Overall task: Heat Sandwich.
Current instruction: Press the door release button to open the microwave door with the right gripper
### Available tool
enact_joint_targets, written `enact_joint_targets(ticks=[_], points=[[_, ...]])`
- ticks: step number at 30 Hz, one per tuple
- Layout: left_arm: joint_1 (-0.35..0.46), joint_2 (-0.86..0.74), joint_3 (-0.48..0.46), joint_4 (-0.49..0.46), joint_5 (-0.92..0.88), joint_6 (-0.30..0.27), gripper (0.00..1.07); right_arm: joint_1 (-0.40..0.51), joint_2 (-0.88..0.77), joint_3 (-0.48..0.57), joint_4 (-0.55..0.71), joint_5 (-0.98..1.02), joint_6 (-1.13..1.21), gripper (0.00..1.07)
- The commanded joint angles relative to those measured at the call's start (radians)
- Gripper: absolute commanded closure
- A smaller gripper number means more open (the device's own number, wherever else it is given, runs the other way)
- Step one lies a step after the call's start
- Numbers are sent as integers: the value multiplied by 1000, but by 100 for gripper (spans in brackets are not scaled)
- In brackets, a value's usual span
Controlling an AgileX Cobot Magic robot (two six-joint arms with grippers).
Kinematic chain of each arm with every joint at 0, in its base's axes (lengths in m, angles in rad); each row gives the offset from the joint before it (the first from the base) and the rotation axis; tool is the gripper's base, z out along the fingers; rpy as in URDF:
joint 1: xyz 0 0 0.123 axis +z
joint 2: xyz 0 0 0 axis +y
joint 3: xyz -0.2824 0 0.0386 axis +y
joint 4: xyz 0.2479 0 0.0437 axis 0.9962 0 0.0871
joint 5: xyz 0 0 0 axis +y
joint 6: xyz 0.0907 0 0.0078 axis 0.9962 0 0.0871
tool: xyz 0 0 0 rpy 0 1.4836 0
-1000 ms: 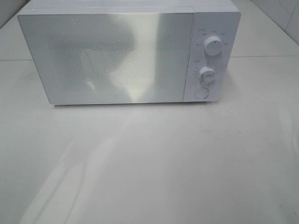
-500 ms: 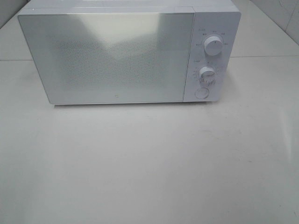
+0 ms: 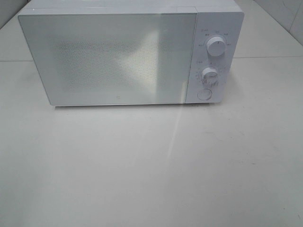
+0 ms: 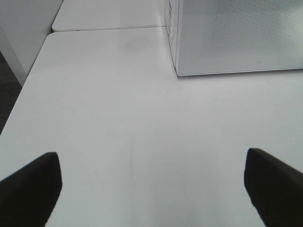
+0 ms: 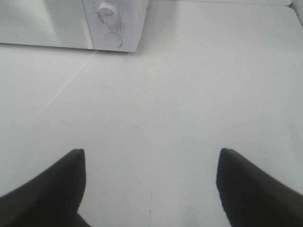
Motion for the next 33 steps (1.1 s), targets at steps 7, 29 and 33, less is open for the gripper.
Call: enact_joint_targets(ticks=[7, 29, 33], points=[[2, -28, 1, -11, -7, -9, 7, -7, -44, 4, -6, -3, -13, 33], [2, -28, 1, -11, -7, -9, 7, -7, 70, -23, -6, -81, -10, 33], [2, -28, 1, -11, -7, -9, 7, -7, 150, -15, -1, -175, 2, 33]])
